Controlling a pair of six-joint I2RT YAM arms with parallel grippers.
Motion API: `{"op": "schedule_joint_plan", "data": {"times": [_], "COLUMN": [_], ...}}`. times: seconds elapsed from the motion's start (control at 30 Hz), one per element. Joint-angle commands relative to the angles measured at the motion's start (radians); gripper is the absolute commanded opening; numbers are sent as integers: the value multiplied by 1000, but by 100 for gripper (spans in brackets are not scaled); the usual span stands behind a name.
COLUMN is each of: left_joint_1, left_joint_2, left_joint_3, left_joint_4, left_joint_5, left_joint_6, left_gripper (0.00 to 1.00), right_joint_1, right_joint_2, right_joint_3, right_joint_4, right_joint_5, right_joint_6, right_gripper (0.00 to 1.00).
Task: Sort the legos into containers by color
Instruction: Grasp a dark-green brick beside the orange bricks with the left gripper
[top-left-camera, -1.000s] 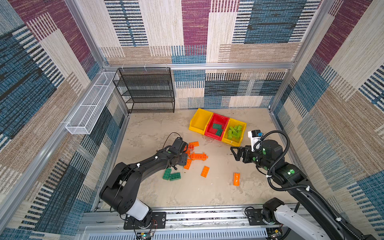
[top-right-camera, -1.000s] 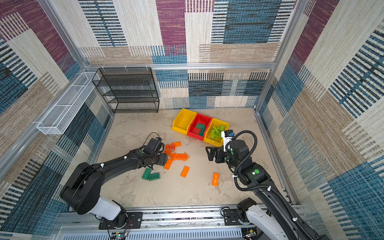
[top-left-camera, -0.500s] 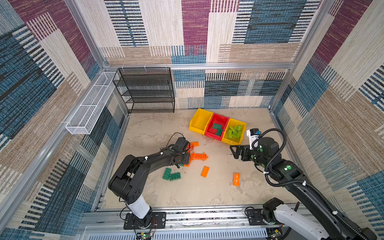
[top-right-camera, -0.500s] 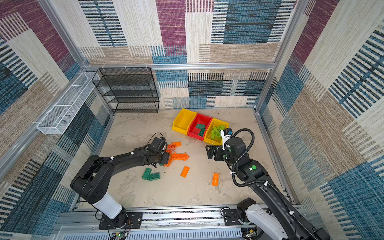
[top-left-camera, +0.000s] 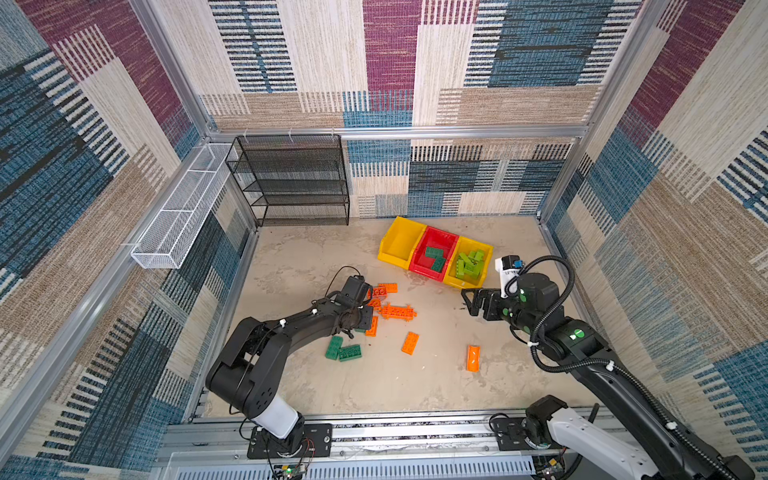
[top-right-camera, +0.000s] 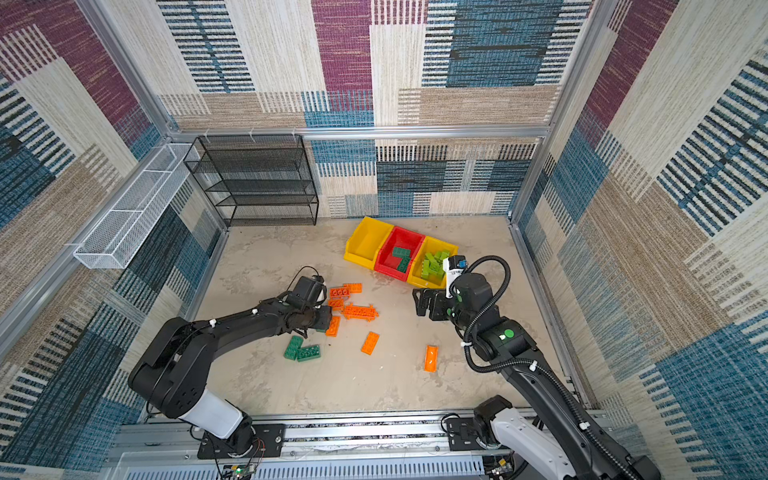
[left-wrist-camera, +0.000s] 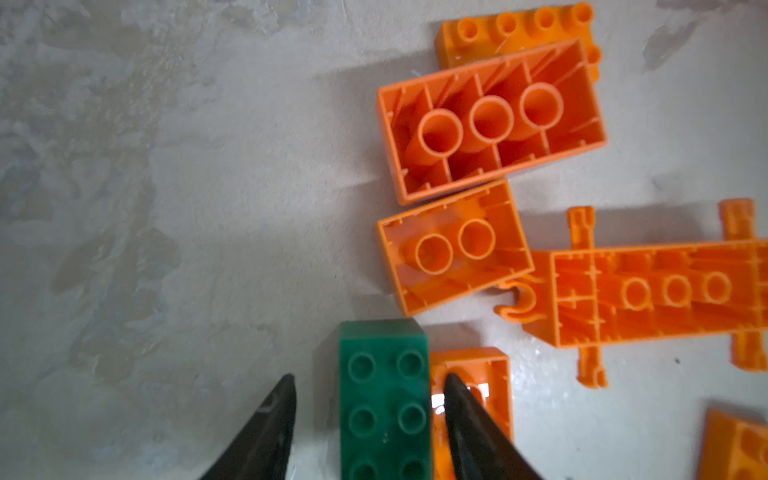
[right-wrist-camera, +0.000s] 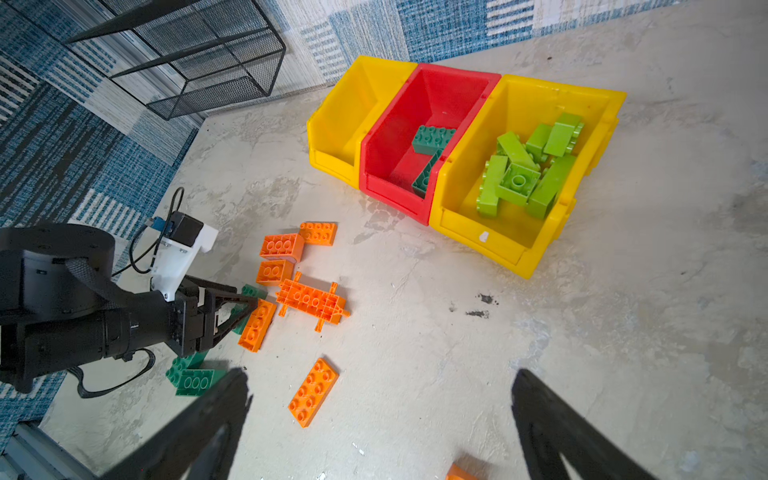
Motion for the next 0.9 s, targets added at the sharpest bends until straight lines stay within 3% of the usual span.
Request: {"op": "schedule_joint_plan", "data": {"times": [0.0, 0.67, 0.87], "left_joint_1": [0, 74, 81], "left_joint_2": [-36, -4, 34], "left_joint_3": [-25, -40, -24], "left_joint_4": [6, 17, 2], "left_joint_5": [15, 30, 47], "left_joint_6": [-3, 3, 0], "left_gripper": [62, 54, 43], "right_joint_1": [2, 3, 2], "right_joint_2": [-10, -27, -13], "right_joint_3": [10, 35, 38], "right_joint_4": [-9, -38, -26], "right_joint_5": [13, 24, 18], "right_joint_6": [10, 22, 20], "right_gripper": [100, 100, 100]}}
